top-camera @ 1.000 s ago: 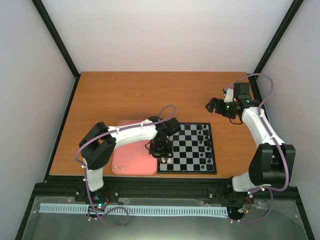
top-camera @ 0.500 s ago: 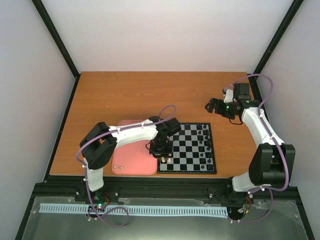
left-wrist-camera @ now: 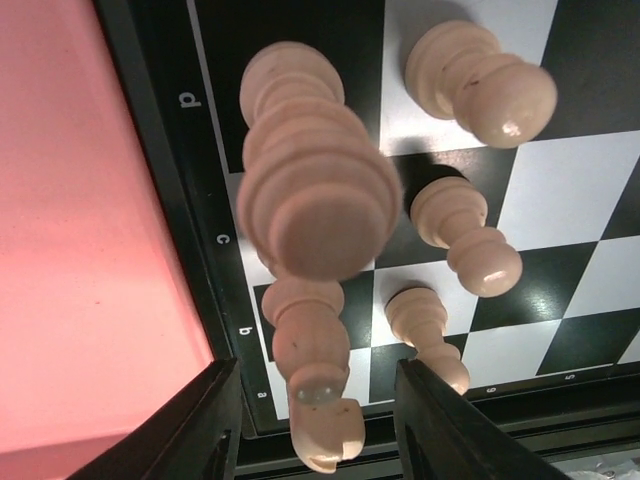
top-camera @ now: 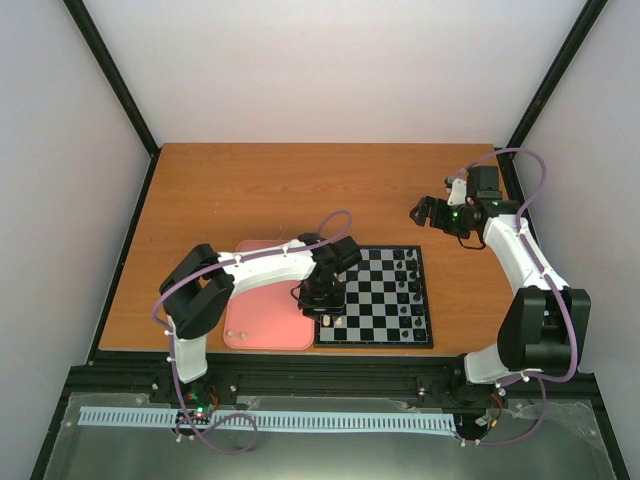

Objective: Set up the chess pieces on the board
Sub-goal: Place the chess piece on the chessboard, then pick up the chess piece from the storage box.

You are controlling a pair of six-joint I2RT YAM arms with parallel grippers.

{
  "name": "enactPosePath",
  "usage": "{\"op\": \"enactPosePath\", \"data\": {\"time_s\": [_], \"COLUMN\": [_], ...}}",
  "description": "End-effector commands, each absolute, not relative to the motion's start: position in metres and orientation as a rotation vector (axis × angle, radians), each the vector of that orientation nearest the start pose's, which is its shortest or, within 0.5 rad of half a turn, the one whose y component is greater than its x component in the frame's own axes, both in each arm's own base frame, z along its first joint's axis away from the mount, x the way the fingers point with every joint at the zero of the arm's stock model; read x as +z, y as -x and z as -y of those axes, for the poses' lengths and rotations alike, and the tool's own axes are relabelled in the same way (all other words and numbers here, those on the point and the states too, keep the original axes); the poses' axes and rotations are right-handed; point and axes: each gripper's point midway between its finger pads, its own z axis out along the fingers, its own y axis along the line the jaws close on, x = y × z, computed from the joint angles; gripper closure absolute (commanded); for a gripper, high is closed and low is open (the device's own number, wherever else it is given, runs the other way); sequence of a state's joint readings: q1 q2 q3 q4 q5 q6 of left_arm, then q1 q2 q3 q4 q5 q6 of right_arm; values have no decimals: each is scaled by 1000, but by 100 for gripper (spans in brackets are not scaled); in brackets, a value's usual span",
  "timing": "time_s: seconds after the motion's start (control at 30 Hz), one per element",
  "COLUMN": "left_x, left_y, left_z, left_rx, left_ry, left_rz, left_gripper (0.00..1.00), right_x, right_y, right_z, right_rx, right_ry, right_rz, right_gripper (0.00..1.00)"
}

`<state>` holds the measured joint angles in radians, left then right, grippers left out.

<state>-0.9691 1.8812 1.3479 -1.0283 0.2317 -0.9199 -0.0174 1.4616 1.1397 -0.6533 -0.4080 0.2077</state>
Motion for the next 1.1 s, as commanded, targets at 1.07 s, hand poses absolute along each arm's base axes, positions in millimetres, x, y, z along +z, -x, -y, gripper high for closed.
{"op": "enactPosePath", "data": {"time_s": [1.07], "left_x": [71], "left_y": [-124], "left_z": [124], "left_rx": [-149], "left_ry": [697], "left_rz": [-3129], "left_gripper": [55], "right_x": [153], "right_y": [-361], "right_z": [-72], "right_rx": [666], "right_ry": [-89], "right_rz": [-2548], "right_gripper": [0]}}
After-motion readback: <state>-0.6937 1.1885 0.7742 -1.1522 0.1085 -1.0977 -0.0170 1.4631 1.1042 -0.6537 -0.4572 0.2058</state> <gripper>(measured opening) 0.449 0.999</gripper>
